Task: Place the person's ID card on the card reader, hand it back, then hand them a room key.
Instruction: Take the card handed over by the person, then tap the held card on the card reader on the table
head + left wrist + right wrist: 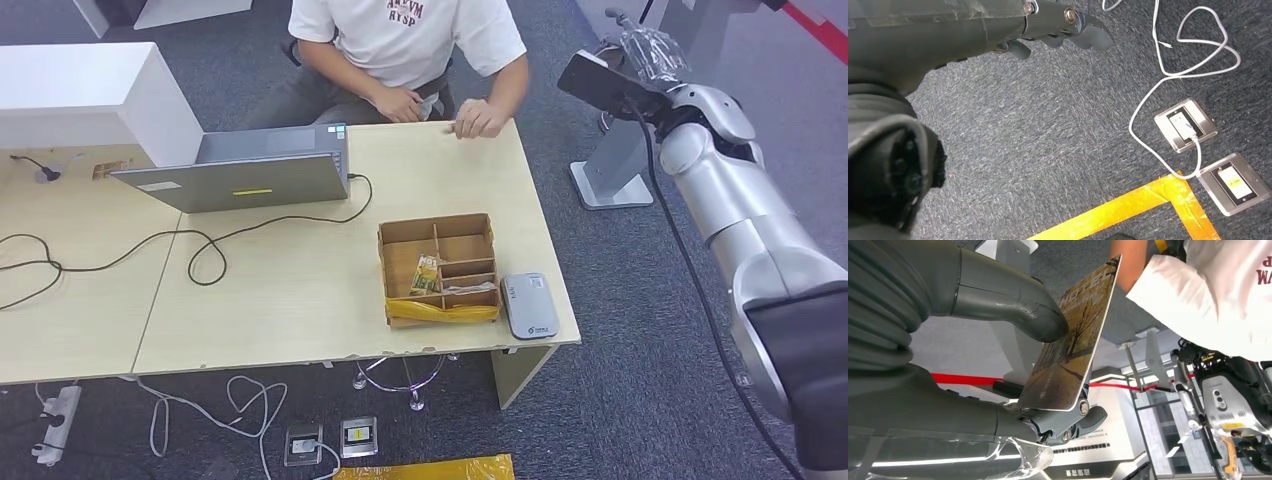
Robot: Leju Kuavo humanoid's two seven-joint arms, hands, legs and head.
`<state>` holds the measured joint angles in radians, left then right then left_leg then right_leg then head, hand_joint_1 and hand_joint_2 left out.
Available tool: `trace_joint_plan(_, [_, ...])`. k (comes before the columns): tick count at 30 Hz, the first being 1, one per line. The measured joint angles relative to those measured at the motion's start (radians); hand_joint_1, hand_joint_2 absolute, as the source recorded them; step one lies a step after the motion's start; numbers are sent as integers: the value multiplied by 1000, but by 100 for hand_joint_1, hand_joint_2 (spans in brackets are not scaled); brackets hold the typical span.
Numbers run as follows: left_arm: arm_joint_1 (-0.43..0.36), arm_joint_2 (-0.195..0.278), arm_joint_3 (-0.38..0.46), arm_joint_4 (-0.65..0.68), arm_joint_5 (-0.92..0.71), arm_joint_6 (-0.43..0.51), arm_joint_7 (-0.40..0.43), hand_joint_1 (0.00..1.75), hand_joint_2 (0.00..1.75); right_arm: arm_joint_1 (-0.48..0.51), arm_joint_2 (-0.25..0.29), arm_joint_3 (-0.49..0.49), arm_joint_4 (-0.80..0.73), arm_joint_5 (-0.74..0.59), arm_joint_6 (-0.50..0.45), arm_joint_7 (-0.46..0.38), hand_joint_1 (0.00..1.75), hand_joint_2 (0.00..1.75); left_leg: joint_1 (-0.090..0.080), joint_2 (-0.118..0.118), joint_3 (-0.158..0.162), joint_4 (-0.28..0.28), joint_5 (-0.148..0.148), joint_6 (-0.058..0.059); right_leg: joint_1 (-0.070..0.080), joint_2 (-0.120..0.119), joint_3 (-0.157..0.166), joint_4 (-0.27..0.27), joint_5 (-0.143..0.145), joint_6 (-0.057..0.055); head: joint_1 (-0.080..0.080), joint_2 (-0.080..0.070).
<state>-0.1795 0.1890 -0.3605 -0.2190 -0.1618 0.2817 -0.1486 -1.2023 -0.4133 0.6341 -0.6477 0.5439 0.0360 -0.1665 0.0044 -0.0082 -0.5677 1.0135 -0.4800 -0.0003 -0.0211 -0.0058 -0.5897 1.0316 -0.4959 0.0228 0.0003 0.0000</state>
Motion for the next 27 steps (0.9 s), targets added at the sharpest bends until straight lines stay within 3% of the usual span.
trace_joint_plan(8, [17, -7, 0, 0, 45, 30, -4, 0, 0, 40, -6, 4, 0, -72, 12, 22, 175, 175, 0, 1, 0, 0, 0, 0, 0, 0, 0, -1, 0, 0, 0, 0])
trace_joint_plan(17, [42, -15, 0, 2, 84, 44, -10, 0, 0, 233, -59, -42, -48, -181, 6, 61, 175, 175, 0, 0, 0, 0, 0, 0, 0, 0, 0, -1, 0, 0, 0, 0])
trace_joint_plan(27, [43, -16, 0, 3, 79, 49, -9, 0, 0, 403, -111, -112, -156, -187, 18, 108, 175, 175, 1, 0, 0, 0, -1, 0, 1, 0, 0, -1, 0, 0, 0, 0])
